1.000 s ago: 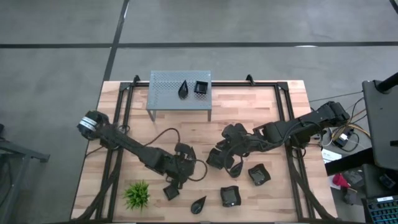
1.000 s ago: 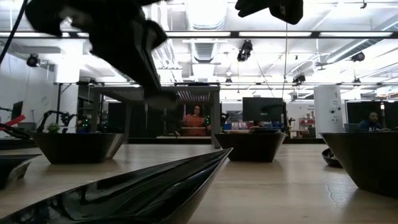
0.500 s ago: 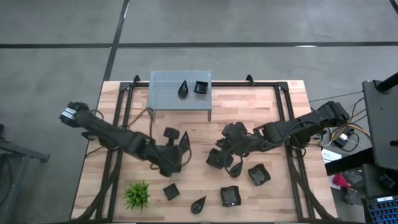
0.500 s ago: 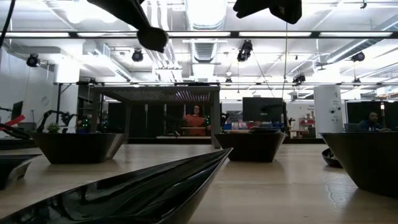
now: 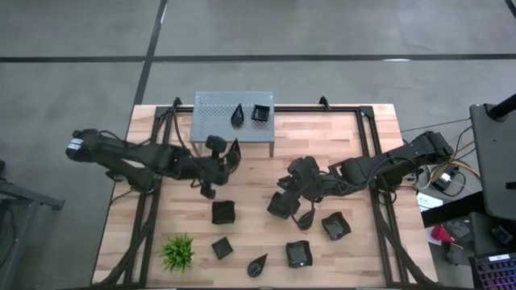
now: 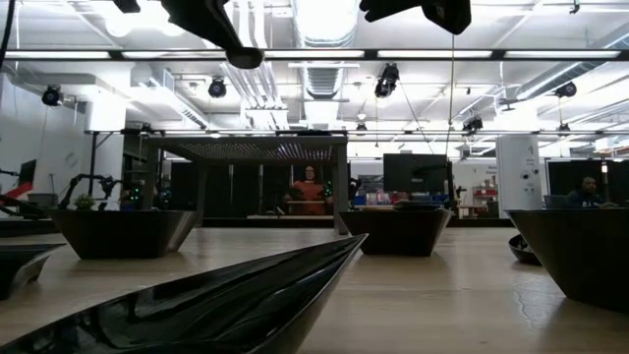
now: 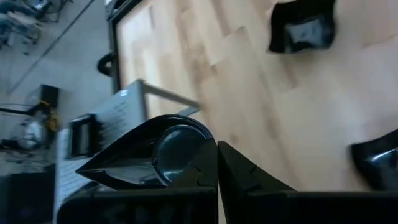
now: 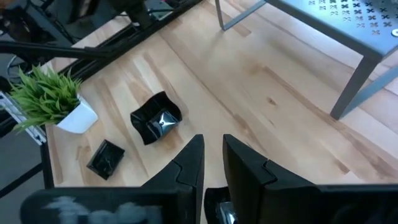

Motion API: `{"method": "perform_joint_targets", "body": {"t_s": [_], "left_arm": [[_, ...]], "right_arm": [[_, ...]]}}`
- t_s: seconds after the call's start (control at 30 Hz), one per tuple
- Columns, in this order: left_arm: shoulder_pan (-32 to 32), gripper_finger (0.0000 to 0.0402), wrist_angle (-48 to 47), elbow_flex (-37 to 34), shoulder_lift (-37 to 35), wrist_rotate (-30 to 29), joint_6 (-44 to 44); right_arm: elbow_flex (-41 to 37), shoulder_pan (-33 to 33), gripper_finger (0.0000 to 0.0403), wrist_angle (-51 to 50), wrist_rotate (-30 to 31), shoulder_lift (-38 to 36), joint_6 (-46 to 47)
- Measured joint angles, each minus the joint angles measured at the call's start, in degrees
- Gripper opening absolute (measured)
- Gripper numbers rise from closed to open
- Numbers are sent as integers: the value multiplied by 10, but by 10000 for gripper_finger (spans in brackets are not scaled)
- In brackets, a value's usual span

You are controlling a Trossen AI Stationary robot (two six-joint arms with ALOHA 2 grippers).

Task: Pick & Place Mini shaped plates
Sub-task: Stack the middle left drop-shaped plate on the other drop plate on the shelf

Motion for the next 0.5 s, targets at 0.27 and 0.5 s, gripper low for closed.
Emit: {"method": "perform_joint_targets", "body": {"t_s": [0.27,0.5], "left_arm": [[113,0,1,0,-4,48,95],[215,0,44,-8,-5,97,126]], "right_arm": [[0,-1,56,1,17,0,14],[0,-1,56,2,32,0,30]]}}
